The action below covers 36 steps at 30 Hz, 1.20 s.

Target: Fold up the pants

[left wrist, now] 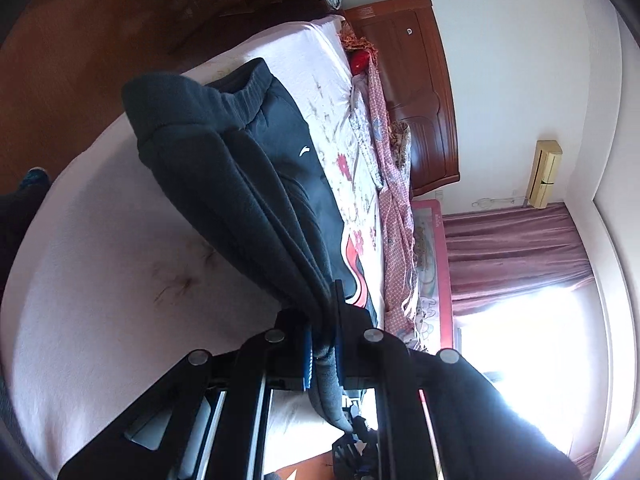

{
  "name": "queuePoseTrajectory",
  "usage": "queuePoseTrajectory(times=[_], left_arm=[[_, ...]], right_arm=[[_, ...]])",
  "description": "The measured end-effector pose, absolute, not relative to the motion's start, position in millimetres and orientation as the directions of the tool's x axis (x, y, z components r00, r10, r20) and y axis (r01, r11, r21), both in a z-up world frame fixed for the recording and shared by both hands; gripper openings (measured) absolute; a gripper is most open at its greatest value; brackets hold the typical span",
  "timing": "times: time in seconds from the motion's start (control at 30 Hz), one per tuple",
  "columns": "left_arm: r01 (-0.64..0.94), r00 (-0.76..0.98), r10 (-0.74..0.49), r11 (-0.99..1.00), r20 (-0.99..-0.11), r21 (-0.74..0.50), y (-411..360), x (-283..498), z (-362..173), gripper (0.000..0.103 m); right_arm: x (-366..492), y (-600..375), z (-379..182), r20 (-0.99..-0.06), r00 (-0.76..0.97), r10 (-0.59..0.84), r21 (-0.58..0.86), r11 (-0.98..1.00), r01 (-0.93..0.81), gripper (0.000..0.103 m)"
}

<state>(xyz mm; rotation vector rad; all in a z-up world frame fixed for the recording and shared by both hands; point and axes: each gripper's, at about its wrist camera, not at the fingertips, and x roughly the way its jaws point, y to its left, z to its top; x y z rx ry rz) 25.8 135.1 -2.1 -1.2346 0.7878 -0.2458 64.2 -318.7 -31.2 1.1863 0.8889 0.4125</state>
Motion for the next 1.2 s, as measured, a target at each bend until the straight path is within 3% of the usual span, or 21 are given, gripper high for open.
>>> queuePoseTrajectory(times=[0.23, 0.3, 0.37, 0.4, 0.43, 0.47, 0.53, 0.57, 0.6, 0.67, 0.73, 0.8, 0.9, 1.0, 1.13, 1.2], left_arm=[[-0.311, 0.624, -0.556, 0.468, -0.549, -0.827, 127.4, -41.0, -9.5, 0.009], [-0.346, 0.574, -0.523, 0.542, -0.63, -0.766, 121.6, -55.3, -11.7, 0.012], [-0.368, 0.532, -0.489, 0.603, -0.692, -0.708, 117.4, -66.8, -13.3, 0.013], [-0.359, 0.518, -0.474, 0.635, -0.712, -0.685, 115.8, -68.1, -11.9, 0.015], [-0.342, 0.514, -0.456, 0.668, -0.726, -0.661, 113.8, -70.2, -6.0, 0.022], [-0.317, 0.535, -0.438, 0.689, -0.723, -0.652, 114.4, -72.9, 1.5, 0.025], [-0.27, 0.61, -0.38, 0.725, -0.695, -0.633, 117.6, -76.1, 21.4, 0.047], [-0.249, 0.65, -0.335, 0.754, -0.682, -0.608, 117.4, -78.7, 33.9, 0.069], [-0.23, 0.685, -0.297, 0.778, -0.665, -0.585, 116.1, -78.8, 43.9, 0.078], [-0.168, 0.722, -0.279, 0.817, -0.633, -0.551, 104.1, -81.5, 57.7, 0.084], [-0.123, 0.703, -0.292, 0.848, -0.648, -0.515, 92.8, -72.1, 60.4, 0.097], [-0.094, 0.677, -0.321, 0.855, -0.662, -0.51, 82.5, -67.2, 58.4, 0.1], [-0.08, 0.629, -0.34, 0.866, -0.699, -0.493, 70.9, -60.9, 53.8, 0.101], [-0.087, 0.602, -0.329, 0.879, -0.728, -0.469, 71.4, -55.7, 46.7, 0.101], [-0.123, 0.619, -0.309, 0.87, -0.722, -0.478, 79.5, -34.5, 34.9, 0.101], [-0.092, 0.643, -0.329, 0.863, -0.692, -0.496, 80.7, -16.0, 31.0, 0.101]], right_arm=[[8.6, -329.6, -52.1, -0.454, 0.547, 0.703, 0.882, 0.443, 0.163, 0.005], [0.2, -330.1, -65.2, -0.504, 0.524, 0.686, 0.851, 0.496, 0.17, 0.005], [-0.8, -326.3, -82.4, -0.544, 0.48, 0.689, 0.83, 0.526, 0.185, 0.02], [0.0, -322.8, -92.2, -0.573, 0.438, 0.692, 0.814, 0.54, 0.213, 0.057], [-2.2, -320.5, -99.5, -0.606, 0.414, 0.679, 0.792, 0.562, 0.238, 0.069], [-6.7, -319.9, -100.4, -0.597, 0.419, 0.684, 0.798, 0.559, 0.223, 0.069], [-15.3, -323.9, -92.2, -0.573, 0.422, 0.703, 0.811, 0.561, 0.167, 0.069], [-20.0, -335.1, -81.4, -0.572, 0.464, 0.677, 0.803, 0.577, 0.147, 0.069], [-26.1, -352.5, -72.7, -0.558, 0.509, 0.655, 0.804, 0.58, 0.136, 0.069], [-32.2, -402.6, -56.8, -0.556, 0.612, 0.563, 0.794, 0.579, 0.189, 0.069], [-33.3, -465.6, -46.4, -0.601, 0.699, 0.389, 0.749, 0.58, 0.321, 0.069], [-31.3, -527.7, -40.8, -0.63, 0.751, 0.198, 0.701, 0.561, 0.44, 0.069], [-8.4, -589.0, -42.9, -0.703, 0.711, 0.022, 0.593, 0.57, 0.569, 0.067], [16.0, -621.8, -50.4, -0.736, 0.676, -0.046, 0.545, 0.553, 0.631, 0.048], [50.9, -632.4, -58.7, -0.791, 0.601, -0.119, 0.425, 0.599, 0.678, 0.034], [58.8, -632.7, -67.5, -0.801, 0.587, -0.119, 0.419, 0.59, 0.69, 0.032]])
